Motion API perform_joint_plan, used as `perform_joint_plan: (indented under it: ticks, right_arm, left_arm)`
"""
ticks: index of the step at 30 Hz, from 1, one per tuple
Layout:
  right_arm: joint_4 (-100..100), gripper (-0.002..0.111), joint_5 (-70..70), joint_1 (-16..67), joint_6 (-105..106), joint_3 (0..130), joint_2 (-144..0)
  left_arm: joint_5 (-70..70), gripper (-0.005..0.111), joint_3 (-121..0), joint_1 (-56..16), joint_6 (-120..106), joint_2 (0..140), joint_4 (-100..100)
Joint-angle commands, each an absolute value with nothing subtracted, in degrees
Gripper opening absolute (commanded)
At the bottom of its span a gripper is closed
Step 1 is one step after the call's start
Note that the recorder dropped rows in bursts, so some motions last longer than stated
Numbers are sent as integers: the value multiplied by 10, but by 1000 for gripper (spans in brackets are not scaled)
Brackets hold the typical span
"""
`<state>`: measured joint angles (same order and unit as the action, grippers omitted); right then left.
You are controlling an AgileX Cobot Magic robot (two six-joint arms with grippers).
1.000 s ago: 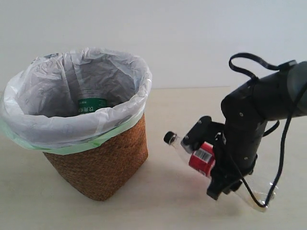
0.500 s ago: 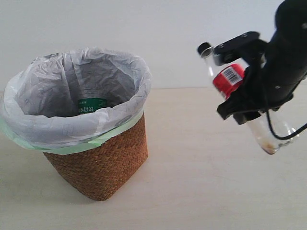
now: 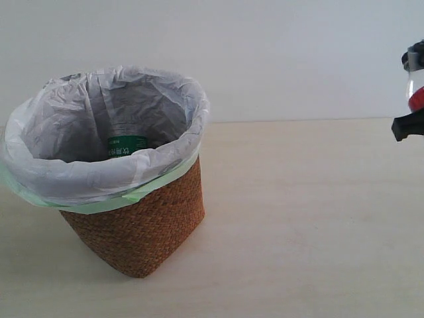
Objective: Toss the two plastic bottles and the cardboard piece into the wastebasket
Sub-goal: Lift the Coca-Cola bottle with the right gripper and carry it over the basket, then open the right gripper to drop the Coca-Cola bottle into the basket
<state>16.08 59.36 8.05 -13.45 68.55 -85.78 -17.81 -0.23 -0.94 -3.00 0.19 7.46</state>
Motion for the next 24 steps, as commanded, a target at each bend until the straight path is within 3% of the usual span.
perform_joint_plan:
  ticks: [1,11,18,19,22,23,24]
  right_arm:
    - [174,0,608,62,-149,686,-853]
    - [156,0,514,77,-180,646,-888]
    - [51,3,504,243,-121,819,-918]
    - [5,9,502,276,-98,865,-923]
    - [-160,62,497,365,-64,1063,-962]
    - [-159,70,495,381,-79,1096,-973]
    - [-143,71,504,394,-99,1132,-982]
  left_arm:
    - [-177,4,0,-9,-25,0,73]
    - [-177,4,0,-9,-25,0,73]
    - [-177,4,0,-9,-25,0,73]
    - [-177,4,0,-9,-25,0,73]
    - [-177,4,0,-9,-25,0,73]
    - [-177,4,0,-9,-25,0,73]
    - [-177,4,0,-9,-25,0,73]
